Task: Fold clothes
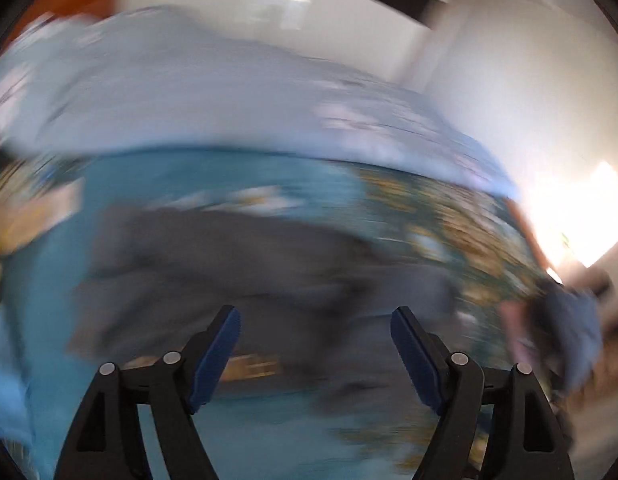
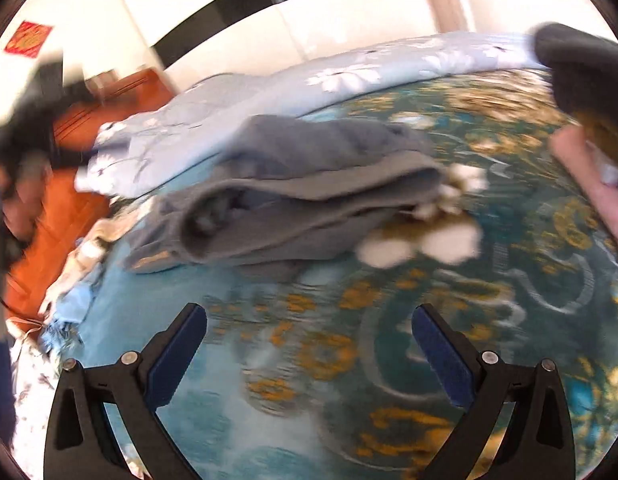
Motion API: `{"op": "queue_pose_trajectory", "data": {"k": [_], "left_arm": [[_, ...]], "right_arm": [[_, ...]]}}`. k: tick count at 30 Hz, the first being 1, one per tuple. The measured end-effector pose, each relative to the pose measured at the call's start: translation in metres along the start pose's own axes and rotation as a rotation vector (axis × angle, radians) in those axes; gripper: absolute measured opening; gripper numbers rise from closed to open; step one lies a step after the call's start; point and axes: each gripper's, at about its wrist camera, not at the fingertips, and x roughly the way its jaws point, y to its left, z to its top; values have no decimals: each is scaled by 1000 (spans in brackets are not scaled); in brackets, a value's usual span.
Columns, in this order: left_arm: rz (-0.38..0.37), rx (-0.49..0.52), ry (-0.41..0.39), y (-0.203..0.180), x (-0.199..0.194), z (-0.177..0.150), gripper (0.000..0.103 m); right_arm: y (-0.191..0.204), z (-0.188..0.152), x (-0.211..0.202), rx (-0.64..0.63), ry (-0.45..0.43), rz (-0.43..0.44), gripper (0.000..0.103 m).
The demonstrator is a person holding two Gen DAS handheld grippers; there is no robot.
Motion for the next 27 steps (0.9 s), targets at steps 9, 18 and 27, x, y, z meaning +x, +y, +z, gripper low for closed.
{"op": "queue_pose_trajectory", "data": {"k": [9, 18, 27], "left_arm": [[-27, -516, 13, 185, 32, -56, 81], [-118, -558, -44, 185, 60, -47, 19], [-162, -637, -210, 193, -6, -41, 10]], "right_arm": [[84, 27, 50, -146, 2, 53, 92], [90, 42, 95, -51, 112, 16, 9], [41, 79, 12, -3, -37, -62, 4]]}}
